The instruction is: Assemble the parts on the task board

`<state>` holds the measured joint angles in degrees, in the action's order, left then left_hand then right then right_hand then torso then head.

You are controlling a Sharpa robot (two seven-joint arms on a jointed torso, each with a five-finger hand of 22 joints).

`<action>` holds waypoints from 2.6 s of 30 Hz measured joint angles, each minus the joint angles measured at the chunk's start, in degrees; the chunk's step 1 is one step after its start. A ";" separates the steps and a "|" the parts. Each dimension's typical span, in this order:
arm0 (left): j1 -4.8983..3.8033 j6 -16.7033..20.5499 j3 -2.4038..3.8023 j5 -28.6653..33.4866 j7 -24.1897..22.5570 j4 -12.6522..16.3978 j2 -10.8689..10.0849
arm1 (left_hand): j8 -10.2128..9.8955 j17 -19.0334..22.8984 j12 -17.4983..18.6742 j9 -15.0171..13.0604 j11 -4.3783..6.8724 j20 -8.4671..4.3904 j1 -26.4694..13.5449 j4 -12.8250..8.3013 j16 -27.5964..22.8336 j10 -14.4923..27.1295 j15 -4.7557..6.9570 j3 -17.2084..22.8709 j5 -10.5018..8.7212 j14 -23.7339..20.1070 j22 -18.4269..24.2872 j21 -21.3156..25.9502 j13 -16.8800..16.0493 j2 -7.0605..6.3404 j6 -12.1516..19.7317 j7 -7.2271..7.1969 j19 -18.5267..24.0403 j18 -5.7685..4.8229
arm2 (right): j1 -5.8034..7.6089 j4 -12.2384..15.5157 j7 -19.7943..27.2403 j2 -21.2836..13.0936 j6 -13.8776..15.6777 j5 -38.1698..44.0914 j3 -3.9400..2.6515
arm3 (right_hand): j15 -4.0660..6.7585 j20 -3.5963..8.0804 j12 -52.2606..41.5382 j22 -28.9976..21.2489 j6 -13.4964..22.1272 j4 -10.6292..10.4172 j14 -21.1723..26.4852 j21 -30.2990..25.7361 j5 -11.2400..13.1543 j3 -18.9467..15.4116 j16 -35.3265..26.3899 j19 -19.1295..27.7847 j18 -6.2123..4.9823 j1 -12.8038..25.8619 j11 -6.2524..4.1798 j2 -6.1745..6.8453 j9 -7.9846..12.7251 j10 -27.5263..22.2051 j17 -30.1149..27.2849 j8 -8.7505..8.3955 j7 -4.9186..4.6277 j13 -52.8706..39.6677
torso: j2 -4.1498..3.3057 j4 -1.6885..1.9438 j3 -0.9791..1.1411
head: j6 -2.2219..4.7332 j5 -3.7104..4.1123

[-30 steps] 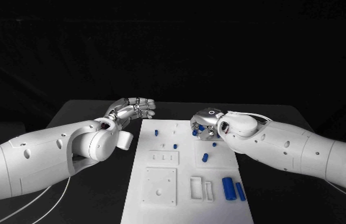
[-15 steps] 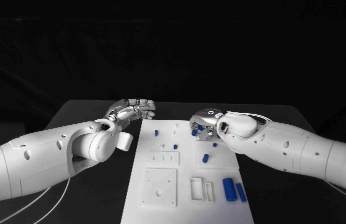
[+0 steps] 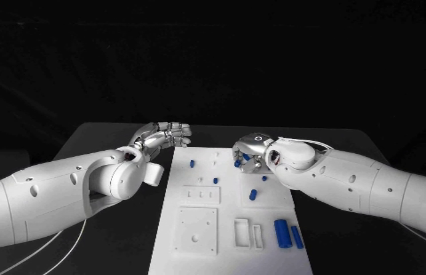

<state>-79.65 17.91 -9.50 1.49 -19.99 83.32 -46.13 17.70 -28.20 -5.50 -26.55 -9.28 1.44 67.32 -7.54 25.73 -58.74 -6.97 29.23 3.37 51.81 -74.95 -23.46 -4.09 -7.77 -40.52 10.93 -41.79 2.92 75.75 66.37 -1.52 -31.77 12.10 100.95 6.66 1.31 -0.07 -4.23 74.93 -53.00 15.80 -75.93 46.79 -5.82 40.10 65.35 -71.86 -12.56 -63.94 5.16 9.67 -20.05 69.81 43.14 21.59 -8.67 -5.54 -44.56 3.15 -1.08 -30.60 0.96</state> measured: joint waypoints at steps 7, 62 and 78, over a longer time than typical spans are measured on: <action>0.00 0.00 0.00 0.00 0.03 -0.05 -0.01 | 0.00 0.00 0.23 0.00 0.00 0.00 0.00 0.00 0.00 0.00 0.00 0.00 0.00 0.00 0.00 0.00 0.01 0.00 0.00 0.00 0.00 -0.02 | -0.02 0.32 -0.28 -0.04 0.30 -0.16 0.02 | -0.20 0.00 0.53 0.00 1.06 -0.24 0.63 0.35 -2.67 -0.73 0.54 0.00 0.17 0.96 0.68 0.96 0.28 -1.54 -0.32 -0.74 -0.63 0.14 | -0.10 0.00 -0.01 | 0.21 -0.05; 0.00 -0.08 0.00 -0.03 0.25 -0.21 0.00 | 0.00 -0.07 0.45 0.09 0.00 0.00 0.00 -0.42 0.00 0.00 -0.20 0.10 0.00 0.20 0.04 0.00 0.03 0.00 0.00 0.00 0.00 0.16 | -0.52 4.47 -3.88 -0.98 4.47 3.12 -0.05 | 0.52 0.42 -0.85 -0.01 -3.52 -1.09 0.27 3.12 3.00 7.43 2.23 -0.64 0.26 -1.79 -1.48 -1.31 -1.28 1.68 -1.73 1.48 1.67 -2.15 | -0.50 -0.05 -0.03 | 0.98 -0.27; 0.00 -0.08 0.00 -0.04 0.27 -0.22 0.21 | 0.00 -0.06 0.45 0.14 0.00 0.00 0.00 -0.57 -0.22 0.00 -0.20 0.25 0.00 0.20 0.00 0.00 0.03 0.00 -0.16 -0.16 0.00 0.09 | -0.44 3.20 -7.25 2.94 9.61 6.85 -0.40 | 0.66 0.69 -0.61 -0.01 -4.08 -1.44 0.17 3.57 3.01 8.09 2.44 -0.48 0.31 -2.30 -1.48 -0.78 -1.52 1.68 -1.79 1.47 1.84 -2.48 | -0.56 0.06 -0.13 | 1.36 -0.37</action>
<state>-79.66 17.83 -9.50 1.46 -19.72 83.11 -45.93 17.70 -28.26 -5.05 -26.41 -9.28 1.44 67.32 -8.11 25.51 -58.74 -7.17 29.48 3.37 52.00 -74.95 -23.46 -4.06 -7.77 -40.68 10.78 -41.78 3.01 75.30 69.57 -8.76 -28.83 21.71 107.80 6.27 1.97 0.62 -4.84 74.92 -57.08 14.37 -75.76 50.36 -2.82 48.19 67.78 -72.34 -12.25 -66.24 3.68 8.90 -21.57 71.50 41.35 23.06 -6.84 -8.02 -45.12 3.21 -1.20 -29.24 0.59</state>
